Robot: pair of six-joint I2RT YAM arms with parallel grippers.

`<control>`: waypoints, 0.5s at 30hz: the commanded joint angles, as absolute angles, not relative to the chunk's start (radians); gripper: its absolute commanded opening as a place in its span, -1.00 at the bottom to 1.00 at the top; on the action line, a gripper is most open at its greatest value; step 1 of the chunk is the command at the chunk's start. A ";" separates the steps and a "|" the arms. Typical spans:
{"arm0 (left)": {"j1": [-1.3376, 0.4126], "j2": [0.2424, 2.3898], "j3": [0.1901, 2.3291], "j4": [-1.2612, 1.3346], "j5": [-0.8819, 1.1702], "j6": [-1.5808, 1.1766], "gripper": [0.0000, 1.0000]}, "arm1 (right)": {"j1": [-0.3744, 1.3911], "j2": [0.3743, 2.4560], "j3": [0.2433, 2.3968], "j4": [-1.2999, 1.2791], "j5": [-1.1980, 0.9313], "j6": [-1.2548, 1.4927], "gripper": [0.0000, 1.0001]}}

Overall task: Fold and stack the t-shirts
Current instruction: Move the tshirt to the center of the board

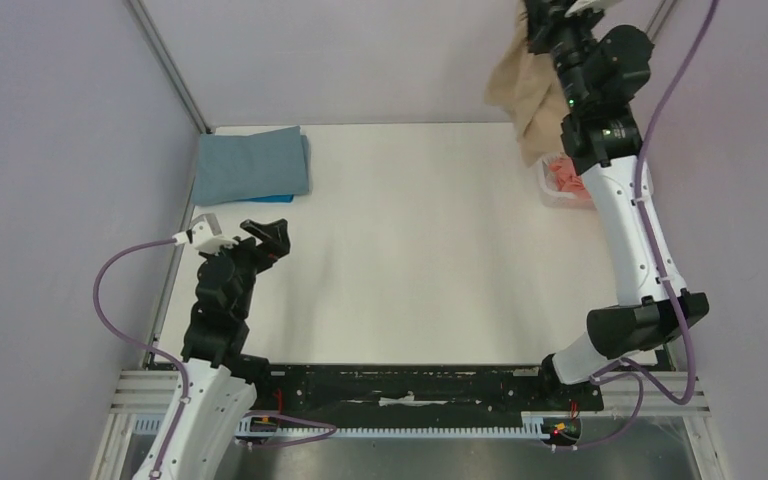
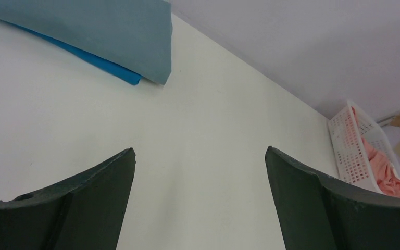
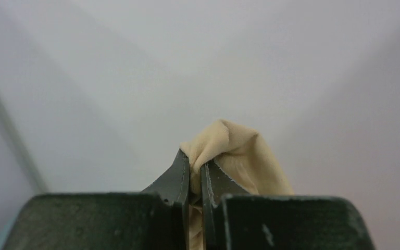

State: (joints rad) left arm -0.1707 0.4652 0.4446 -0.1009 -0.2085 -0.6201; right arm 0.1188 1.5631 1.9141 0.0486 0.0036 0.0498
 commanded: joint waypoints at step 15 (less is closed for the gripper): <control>-0.172 0.341 0.584 -0.424 -0.394 -0.841 0.96 | 0.402 1.193 1.236 0.096 -0.120 0.052 -0.75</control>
State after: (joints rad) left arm -0.1707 0.3603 0.5457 -0.3218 -0.2977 -0.7589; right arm 0.4080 1.3586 1.4883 0.1070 -0.2726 0.0807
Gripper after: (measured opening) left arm 0.988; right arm 0.043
